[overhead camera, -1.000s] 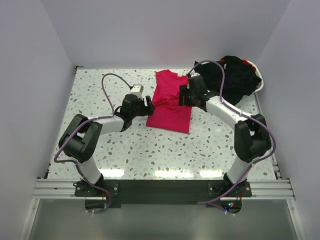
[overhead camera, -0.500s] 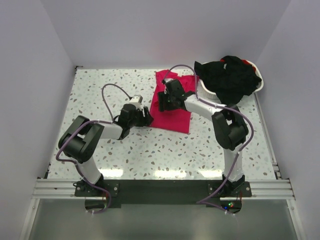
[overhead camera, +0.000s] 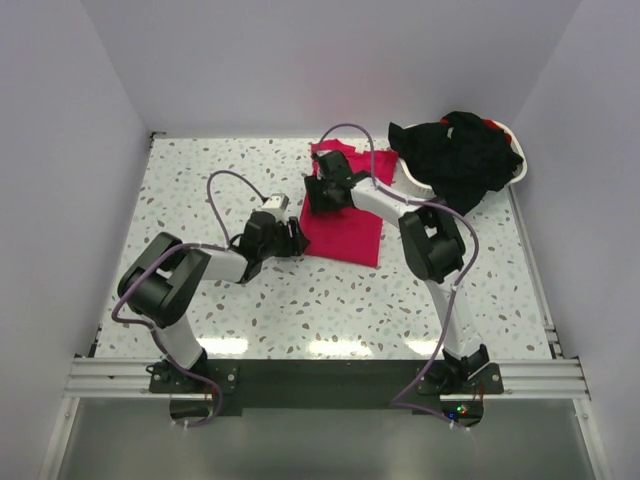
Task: Fold and stack the t-shirts
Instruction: Fold the tshirt
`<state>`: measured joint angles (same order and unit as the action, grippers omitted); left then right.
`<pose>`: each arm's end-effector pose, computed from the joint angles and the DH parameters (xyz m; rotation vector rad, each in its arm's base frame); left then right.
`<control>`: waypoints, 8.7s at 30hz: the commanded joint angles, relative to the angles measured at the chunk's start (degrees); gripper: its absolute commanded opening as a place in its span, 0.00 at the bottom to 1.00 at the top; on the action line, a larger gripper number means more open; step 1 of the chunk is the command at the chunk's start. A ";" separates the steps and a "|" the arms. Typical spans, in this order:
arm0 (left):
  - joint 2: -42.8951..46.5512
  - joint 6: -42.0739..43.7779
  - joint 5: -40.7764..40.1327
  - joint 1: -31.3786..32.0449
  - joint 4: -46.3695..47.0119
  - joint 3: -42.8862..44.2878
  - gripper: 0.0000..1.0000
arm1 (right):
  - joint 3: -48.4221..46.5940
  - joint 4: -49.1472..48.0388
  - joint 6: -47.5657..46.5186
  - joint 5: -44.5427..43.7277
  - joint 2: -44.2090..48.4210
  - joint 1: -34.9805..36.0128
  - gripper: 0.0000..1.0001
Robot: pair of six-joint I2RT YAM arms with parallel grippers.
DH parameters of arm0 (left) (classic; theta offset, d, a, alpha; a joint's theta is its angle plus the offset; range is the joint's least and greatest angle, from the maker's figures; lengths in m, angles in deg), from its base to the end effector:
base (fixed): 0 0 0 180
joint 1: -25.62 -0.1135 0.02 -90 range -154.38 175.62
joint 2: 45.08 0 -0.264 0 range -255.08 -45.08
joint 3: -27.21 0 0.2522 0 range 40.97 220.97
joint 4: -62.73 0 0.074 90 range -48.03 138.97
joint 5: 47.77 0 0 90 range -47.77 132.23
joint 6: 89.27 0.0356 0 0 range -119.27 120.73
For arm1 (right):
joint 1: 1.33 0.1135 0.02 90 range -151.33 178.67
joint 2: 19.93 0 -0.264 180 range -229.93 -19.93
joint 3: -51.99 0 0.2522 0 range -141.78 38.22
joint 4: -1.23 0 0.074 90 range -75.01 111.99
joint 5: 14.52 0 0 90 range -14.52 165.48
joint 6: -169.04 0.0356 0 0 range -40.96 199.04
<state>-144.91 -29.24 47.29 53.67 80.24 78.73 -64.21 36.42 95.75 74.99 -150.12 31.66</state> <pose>0.2870 -0.1565 0.1292 0.0182 2.1850 -0.6862 0.4252 0.2757 0.1713 -0.3452 2.4413 0.3760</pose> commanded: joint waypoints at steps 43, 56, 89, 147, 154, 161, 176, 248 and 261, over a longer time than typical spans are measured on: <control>1.39 -0.35 -4.00 3.15 -0.42 -2.95 0.47 | 45.74 -3.67 6.49 -8.92 34.39 -1.88 0.48; -0.45 0.27 -6.20 3.15 -0.07 -2.69 0.19 | 48.11 -4.03 7.72 -5.84 31.75 -1.97 0.36; 43.03 -17.30 -21.41 22.56 -22.21 -27.38 0.11 | 67.80 8.89 24.06 -8.30 64.44 16.30 0.10; 30.17 -7.83 -26.39 24.68 -9.41 -19.13 0.61 | 59.73 -8.16 17.75 -9.08 52.67 14.38 0.69; 49.55 -3.16 -40.39 23.28 -25.82 -15.52 0.70 | 38.05 -8.15 6.42 -7.09 42.58 11.49 0.71; 42.28 -1.58 -25.75 14.76 -10.83 -15.96 0.70 | 17.73 -12.20 -1.06 3.30 22.72 5.51 0.63; 11.44 0.10 -12.02 10.45 12.41 -6.21 0.67 | -5.32 -10.97 -5.55 12.35 -1.55 -1.44 0.58; -4.32 -8.78 -12.09 5.26 21.56 -15.70 0.60 | 0.22 -10.45 0.25 -4.34 -0.41 -4.51 0.00; -3.79 -5.71 -8.05 5.35 22.96 -13.06 0.59 | -1.63 -12.55 -1.85 4.34 2.92 -4.78 0.41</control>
<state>-147.97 -37.11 38.19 59.38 107.95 65.62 -63.60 26.96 95.18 75.79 -150.67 27.00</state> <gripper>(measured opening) 0.594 0.386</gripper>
